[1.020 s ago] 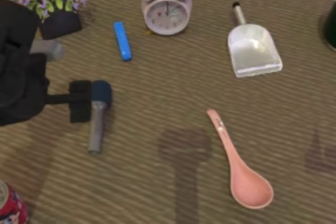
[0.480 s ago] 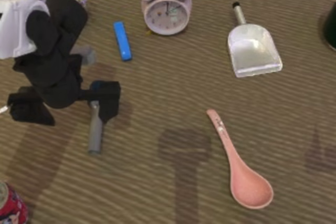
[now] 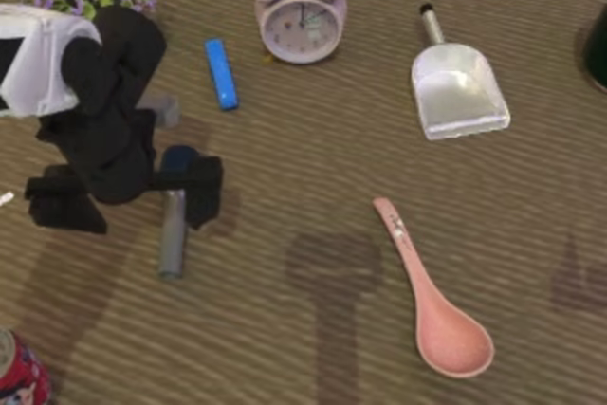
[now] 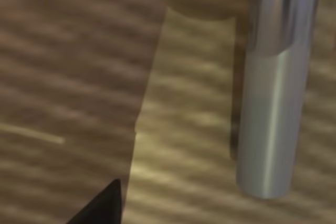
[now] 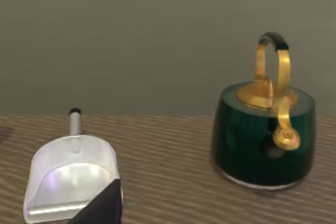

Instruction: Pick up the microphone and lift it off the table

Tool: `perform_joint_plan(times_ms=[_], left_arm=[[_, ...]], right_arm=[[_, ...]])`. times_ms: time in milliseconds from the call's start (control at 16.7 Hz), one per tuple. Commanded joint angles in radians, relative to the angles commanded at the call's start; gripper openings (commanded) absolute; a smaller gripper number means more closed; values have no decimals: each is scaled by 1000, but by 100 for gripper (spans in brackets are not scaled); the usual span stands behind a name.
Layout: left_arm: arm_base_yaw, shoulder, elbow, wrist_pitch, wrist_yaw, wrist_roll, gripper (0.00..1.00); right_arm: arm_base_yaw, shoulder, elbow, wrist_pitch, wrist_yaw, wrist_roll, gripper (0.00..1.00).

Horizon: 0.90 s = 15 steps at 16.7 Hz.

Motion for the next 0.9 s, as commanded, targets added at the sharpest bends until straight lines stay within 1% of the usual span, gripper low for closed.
perform_joint_plan(times_ms=[360,480,720,900], left_arm=[[-11,160,-91,260,0,-9,100],[-13,186,-105,294,0,-11,100],[-13,187,-106,296,0,-11,100],[-13,187,-106,296,0,-11,77]], right_arm=[[0,0,0,0,0,0,100],[0,0,0,0,0,0,100],[0,0,0,0,0,0,100],[0,0,0,0,0,0,100]])
